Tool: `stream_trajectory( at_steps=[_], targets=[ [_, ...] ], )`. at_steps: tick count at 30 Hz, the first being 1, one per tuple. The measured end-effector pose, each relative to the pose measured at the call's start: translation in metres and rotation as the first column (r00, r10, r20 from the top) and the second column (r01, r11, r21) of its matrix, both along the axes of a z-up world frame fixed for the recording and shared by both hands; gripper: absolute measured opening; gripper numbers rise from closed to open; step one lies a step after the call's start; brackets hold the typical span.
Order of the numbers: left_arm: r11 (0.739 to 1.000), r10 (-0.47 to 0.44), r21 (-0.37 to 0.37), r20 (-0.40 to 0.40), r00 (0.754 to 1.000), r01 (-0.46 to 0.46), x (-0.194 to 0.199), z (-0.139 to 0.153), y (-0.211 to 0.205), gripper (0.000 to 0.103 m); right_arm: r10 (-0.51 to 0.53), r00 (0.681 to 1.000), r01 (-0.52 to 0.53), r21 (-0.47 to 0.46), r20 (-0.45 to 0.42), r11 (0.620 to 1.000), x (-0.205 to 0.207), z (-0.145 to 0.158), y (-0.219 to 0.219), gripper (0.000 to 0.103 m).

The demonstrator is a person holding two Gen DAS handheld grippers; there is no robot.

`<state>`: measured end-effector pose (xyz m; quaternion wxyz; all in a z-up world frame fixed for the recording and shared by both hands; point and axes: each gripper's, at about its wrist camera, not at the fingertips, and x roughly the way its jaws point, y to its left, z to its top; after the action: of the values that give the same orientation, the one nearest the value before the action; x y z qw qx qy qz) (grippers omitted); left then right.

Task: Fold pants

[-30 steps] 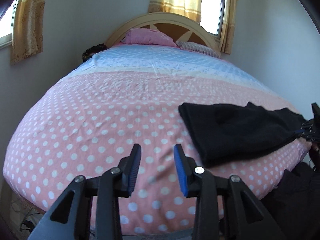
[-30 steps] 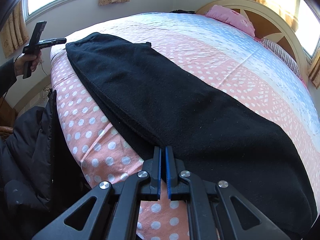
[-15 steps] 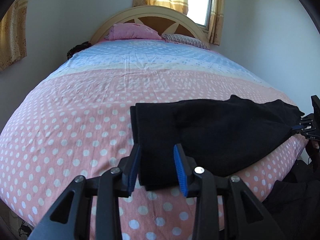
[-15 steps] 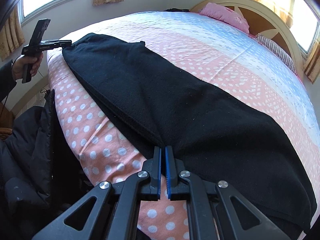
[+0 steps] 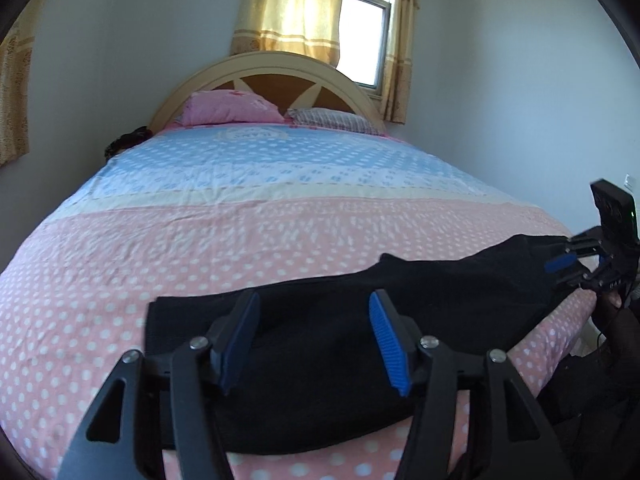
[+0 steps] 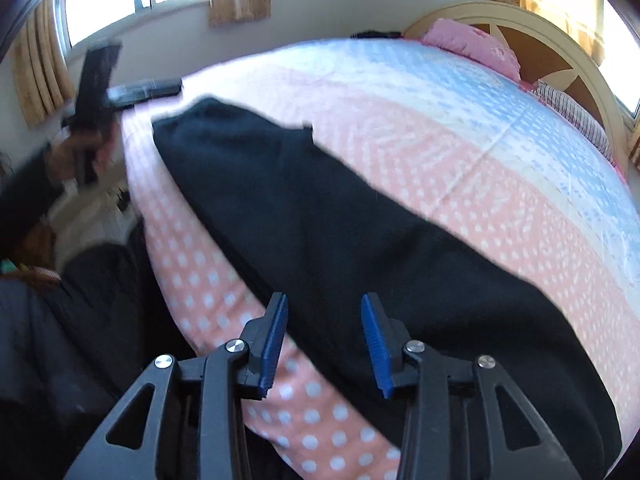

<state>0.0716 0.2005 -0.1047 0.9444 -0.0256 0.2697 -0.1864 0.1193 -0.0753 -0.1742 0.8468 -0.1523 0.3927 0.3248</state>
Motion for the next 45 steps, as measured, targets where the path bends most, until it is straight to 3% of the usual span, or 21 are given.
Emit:
stream_trajectory(
  at_steps=[2, 6, 13, 17, 20, 22, 23, 28, 32, 35, 37, 39, 42, 45],
  targets=[
    [0.999, -0.047, -0.002, -0.015, 0.999, 0.047, 0.003, -0.005, -0.024, 0.060, -0.016, 1.000, 0.015, 0.048, 0.010, 0.999, 0.019, 0.012, 0.010, 0.040],
    [0.989, -0.115, 0.089, -0.027, 0.993, 0.117, 0.006, -0.020, -0.066, 0.060, -0.052, 0.998, 0.055, 0.112, -0.025, 0.992, 0.066, 0.016, 0.040, 0.040],
    [0.978, -0.188, 0.062, -0.143, 0.972, 0.199, 0.004, -0.045, -0.085, 0.060, -0.057, 0.972, 0.114, 0.247, -0.227, 0.962, 0.143, -0.014, 0.090, 0.040],
    [0.974, -0.205, 0.061, -0.154, 0.966, 0.217, -0.001, -0.050, -0.085, 0.064, -0.079, 0.935, 0.188, 0.295, -0.345, 0.937, 0.179, -0.045, 0.109, 0.040],
    [0.971, -0.220, 0.060, -0.158, 0.963, 0.232, -0.003, -0.049, -0.086, 0.066, -0.061, 0.867, 0.254, 0.334, -0.495, 0.908, 0.205, -0.073, 0.115, 0.040],
    [0.971, -0.220, 0.062, -0.154, 0.963, 0.232, -0.005, -0.049, -0.087, 0.066, -0.012, 0.819, 0.278, 0.379, -0.573, 0.883, 0.212, -0.087, 0.119, 0.029],
    [0.971, -0.220, 0.061, -0.152, 0.964, 0.232, -0.006, -0.049, -0.086, 0.067, -0.013, 0.820, 0.283, 0.386, -0.572, 0.878, 0.211, -0.088, 0.120, 0.012],
    [0.970, -0.226, 0.060, -0.142, 0.964, 0.236, -0.006, -0.050, -0.088, 0.069, -0.026, 0.898, 0.231, 0.421, -0.438, 0.877, 0.191, -0.053, 0.125, 0.008],
    [0.966, -0.224, 0.098, -0.134, 0.965, 0.237, -0.007, -0.052, -0.096, 0.070, -0.102, 0.897, 0.242, 0.284, -0.430, 0.928, 0.199, -0.075, 0.138, 0.008],
    [0.969, -0.221, 0.086, -0.133, 0.966, 0.233, -0.009, -0.050, -0.093, 0.070, -0.093, 0.907, 0.235, 0.309, -0.411, 0.922, 0.193, -0.078, 0.134, 0.010],
    [0.970, -0.215, 0.084, -0.131, 0.968, 0.227, -0.010, -0.047, -0.094, 0.071, -0.109, 0.906, 0.257, 0.326, -0.409, 0.910, 0.185, -0.071, 0.124, 0.019],
    [0.973, -0.210, 0.074, -0.132, 0.969, 0.221, -0.010, -0.043, -0.093, 0.071, -0.150, 0.919, 0.272, 0.311, -0.364, 0.911, 0.171, -0.060, 0.106, 0.037],
    [0.972, -0.230, 0.029, -0.105, 0.968, 0.234, -0.016, -0.030, -0.097, 0.071, -0.189, 0.931, 0.295, 0.338, -0.313, 0.894, 0.147, -0.038, 0.058, 0.038],
    [0.957, -0.280, 0.056, -0.085, 0.956, 0.285, -0.022, -0.021, -0.115, 0.074, -0.290, 0.916, 0.378, 0.358, -0.277, 0.854, 0.118, -0.020, -0.014, 0.038]
  ],
)
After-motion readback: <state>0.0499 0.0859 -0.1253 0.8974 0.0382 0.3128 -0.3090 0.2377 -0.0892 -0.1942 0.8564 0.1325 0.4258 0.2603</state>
